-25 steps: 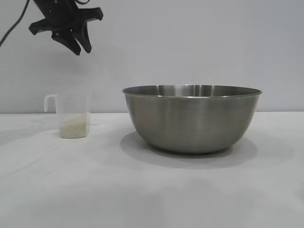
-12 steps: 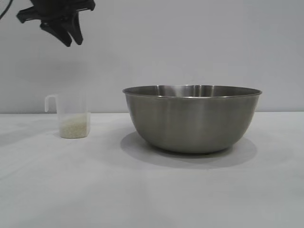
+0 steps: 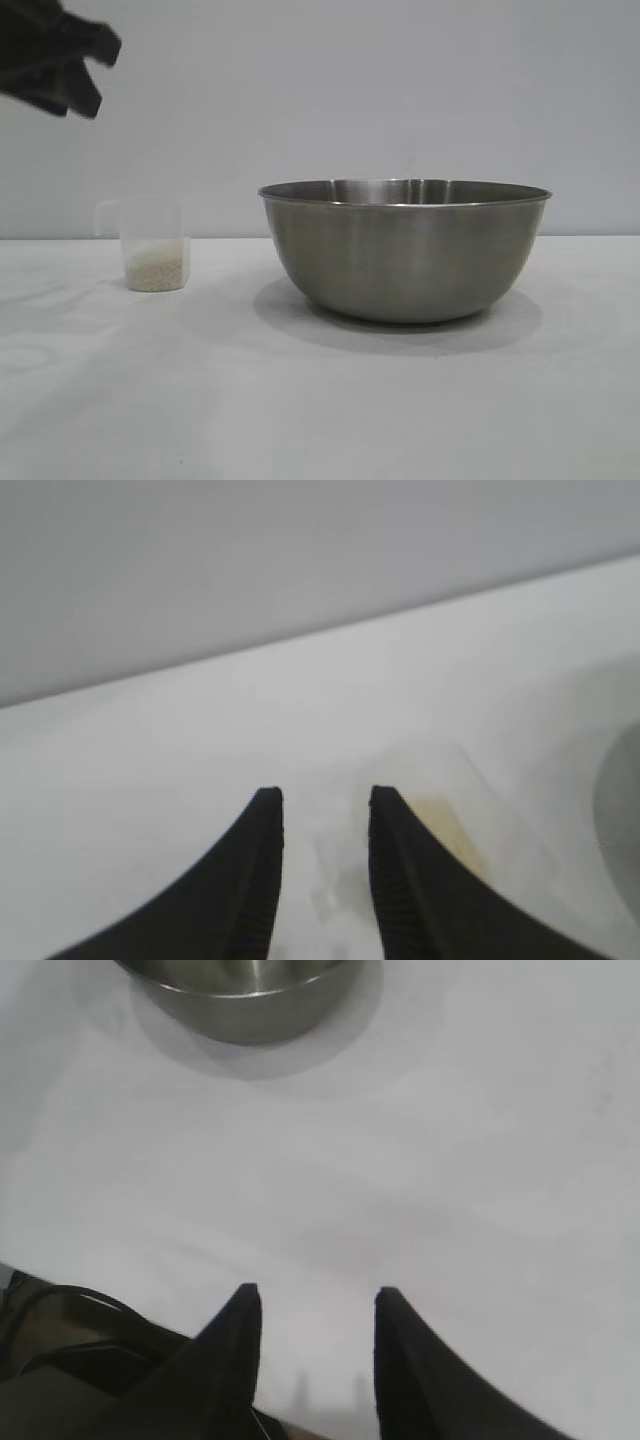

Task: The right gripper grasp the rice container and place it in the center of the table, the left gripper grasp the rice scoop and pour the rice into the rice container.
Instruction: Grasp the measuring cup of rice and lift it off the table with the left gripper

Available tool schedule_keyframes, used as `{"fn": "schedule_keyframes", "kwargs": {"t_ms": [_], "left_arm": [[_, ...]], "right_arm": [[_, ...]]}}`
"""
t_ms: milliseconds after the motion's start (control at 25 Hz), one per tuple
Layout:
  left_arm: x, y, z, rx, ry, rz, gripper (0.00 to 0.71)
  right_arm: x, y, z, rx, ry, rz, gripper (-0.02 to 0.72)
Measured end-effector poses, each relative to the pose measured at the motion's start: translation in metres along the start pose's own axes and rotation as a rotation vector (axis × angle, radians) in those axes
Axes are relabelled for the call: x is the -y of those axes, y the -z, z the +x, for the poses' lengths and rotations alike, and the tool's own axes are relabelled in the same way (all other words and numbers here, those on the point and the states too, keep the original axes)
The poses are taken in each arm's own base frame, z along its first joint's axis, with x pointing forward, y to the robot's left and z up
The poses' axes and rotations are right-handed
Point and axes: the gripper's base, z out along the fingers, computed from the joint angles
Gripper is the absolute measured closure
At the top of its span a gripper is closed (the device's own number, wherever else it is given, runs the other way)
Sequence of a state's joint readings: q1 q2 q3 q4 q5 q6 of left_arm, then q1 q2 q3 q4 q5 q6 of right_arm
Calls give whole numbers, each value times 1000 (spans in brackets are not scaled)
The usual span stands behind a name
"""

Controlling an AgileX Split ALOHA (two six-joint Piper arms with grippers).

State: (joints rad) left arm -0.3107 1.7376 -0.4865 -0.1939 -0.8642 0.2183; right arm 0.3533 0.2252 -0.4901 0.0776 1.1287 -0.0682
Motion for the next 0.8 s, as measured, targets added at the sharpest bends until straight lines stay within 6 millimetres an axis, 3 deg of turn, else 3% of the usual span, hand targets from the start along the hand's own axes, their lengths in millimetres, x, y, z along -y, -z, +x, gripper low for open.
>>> {"fn": "schedule_keyframes", "kwargs": {"t_ms": [400,800], "left_arm": [[5,-23,44,6,49,-24,550],[12,-59,56,23,48,-28,550]], "right_arm": [[0,0,0,0,1,1,482],[0,0,0,0,1,1,482]]}}
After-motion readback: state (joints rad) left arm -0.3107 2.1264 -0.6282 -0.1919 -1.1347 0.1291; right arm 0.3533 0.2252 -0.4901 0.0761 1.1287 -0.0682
